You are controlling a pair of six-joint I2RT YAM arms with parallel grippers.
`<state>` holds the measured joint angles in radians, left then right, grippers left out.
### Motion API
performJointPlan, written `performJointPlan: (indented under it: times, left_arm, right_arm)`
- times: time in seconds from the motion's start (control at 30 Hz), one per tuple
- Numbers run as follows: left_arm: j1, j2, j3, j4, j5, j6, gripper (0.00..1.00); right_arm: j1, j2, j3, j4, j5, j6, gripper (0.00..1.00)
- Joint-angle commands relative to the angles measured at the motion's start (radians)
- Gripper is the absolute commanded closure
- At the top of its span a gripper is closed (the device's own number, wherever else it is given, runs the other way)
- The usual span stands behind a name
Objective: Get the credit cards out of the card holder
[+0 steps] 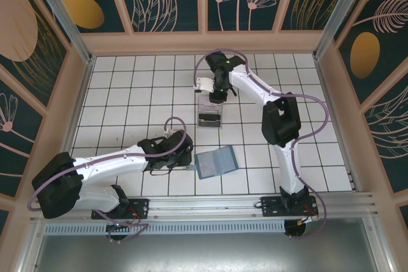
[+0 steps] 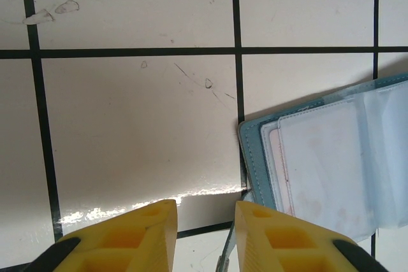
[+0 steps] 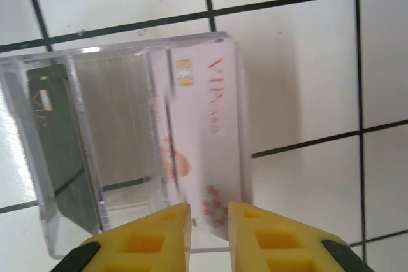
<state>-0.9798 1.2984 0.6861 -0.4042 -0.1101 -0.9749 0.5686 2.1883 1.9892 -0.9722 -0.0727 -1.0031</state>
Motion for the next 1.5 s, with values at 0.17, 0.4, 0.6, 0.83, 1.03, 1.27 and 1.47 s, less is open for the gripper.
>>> performJointPlan:
  times: [0.17, 0.4, 0.6, 0.83, 1.03, 1.27, 1.47]
  left_arm:
    - [0.006, -0.016, -0.002, -0.024, -0.011, -0.013, 0.69]
    - [0.007, -0.017, -0.029, 0.049, 0.001, -0.015, 0.69]
    - [0.015, -0.005, -0.05, 0.124, 0.041, -0.01, 0.72]
    - [0.014, 0.06, -0.078, 0.204, 0.129, -0.012, 0.73]
    - [0.014, 0.11, -0.085, 0.177, 0.175, -0.009, 0.72]
    - [0.013, 0.055, -0.125, 0.199, 0.216, -0.022, 0.83]
    - [0.014, 0.072, -0.086, 0.153, 0.168, 0.008, 0.95]
  right_arm:
    - [0.015, -0.126, -0.035, 0.144, 0.06, 0.131, 0.71]
    - [0.035, -0.293, -0.23, 0.359, 0.042, 0.497, 0.72]
    - [0.092, -0.483, -0.496, 0.525, 0.109, 0.848, 0.74]
    - [0.182, -0.655, -0.732, 0.552, 0.127, 1.052, 0.77]
    - [0.255, -0.723, -0.839, 0.535, 0.175, 1.121, 0.78]
    - [0.296, -0.747, -0.892, 0.531, 0.186, 1.169, 0.8]
    - [0.325, -0.758, -0.929, 0.523, 0.144, 1.294, 0.83]
